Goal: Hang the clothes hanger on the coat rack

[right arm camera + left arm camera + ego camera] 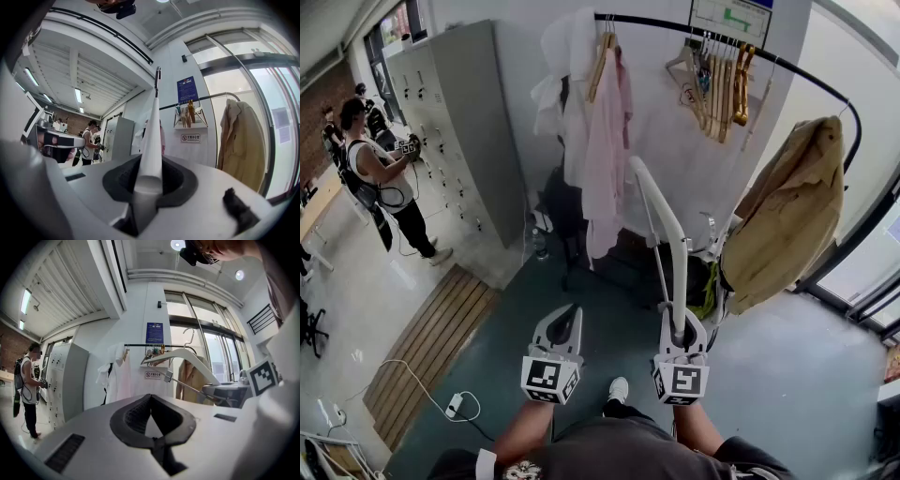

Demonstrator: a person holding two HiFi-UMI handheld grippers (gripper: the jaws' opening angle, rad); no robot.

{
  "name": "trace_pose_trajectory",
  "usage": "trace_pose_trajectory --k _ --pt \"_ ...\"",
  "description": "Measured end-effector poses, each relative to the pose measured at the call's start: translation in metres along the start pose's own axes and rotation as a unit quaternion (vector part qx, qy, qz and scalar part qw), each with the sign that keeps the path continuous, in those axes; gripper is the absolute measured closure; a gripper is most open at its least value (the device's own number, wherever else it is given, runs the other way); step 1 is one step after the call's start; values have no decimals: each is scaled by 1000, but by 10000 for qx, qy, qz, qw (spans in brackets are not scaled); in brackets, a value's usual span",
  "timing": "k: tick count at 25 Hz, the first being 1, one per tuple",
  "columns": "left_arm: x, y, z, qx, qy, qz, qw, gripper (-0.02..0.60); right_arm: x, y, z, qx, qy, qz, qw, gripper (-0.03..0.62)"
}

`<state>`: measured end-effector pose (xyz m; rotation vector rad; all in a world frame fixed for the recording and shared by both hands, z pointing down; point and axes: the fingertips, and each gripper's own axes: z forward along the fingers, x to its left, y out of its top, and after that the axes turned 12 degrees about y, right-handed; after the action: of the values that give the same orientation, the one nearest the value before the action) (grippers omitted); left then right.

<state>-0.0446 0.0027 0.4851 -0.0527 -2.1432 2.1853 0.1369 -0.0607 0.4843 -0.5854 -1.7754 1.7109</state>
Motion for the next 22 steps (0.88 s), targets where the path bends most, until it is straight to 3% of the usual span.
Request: trace_pose_trajectory --k 11,17,22 --pt "-13 3 92 114 78 26 9999 572 -67 -6 78 -9 56 112 9999 523" --pt "-5 2 128 125 223 92 9996 572 -97 3 119 -97 -166 3 9998 523" --pt "2 -1 161 150 64 118 9998 572 -110 -1 156 8 -307 20 9995 523"
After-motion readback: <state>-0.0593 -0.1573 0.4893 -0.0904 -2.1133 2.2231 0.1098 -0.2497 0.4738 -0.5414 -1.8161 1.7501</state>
